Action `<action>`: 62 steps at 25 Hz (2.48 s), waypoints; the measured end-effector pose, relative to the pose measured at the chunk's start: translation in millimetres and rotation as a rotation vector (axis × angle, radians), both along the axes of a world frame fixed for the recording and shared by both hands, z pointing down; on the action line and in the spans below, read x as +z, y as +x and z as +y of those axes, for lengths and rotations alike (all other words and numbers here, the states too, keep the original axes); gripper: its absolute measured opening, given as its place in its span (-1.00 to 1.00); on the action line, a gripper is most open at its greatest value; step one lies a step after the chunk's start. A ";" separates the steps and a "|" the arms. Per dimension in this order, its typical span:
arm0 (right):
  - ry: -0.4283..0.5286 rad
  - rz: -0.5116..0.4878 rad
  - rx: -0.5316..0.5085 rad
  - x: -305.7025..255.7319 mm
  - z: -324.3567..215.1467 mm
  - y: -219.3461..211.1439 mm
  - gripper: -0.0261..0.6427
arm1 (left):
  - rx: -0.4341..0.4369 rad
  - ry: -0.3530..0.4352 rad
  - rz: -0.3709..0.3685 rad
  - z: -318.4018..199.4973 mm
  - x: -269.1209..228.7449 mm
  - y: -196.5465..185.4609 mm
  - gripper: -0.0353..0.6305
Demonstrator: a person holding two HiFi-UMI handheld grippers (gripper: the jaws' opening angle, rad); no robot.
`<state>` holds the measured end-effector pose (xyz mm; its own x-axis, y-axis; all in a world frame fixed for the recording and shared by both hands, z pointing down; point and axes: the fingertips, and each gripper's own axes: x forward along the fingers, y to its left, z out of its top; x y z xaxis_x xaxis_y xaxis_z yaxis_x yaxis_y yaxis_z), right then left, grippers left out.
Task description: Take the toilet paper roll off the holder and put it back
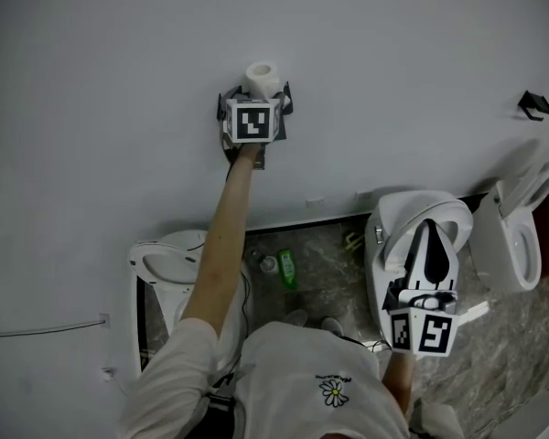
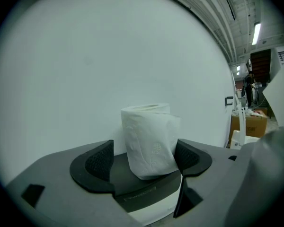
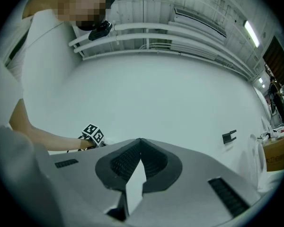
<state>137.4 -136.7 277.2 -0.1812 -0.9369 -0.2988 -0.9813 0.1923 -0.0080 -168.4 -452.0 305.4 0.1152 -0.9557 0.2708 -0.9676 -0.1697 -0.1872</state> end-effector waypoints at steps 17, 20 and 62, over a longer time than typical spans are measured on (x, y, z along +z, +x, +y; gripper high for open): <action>0.042 0.011 -0.038 -13.2 3.3 -11.8 -0.89 | 0.042 0.154 0.029 22.6 -60.6 12.8 0.24; 0.052 0.012 -0.043 -16.5 2.1 -13.9 -0.89 | 0.056 0.214 0.035 28.2 -87.4 16.8 0.24; 0.099 0.155 -0.479 -6.3 -3.5 -142.9 -0.89 | -0.115 0.606 0.141 349.0 -48.9 18.5 -0.84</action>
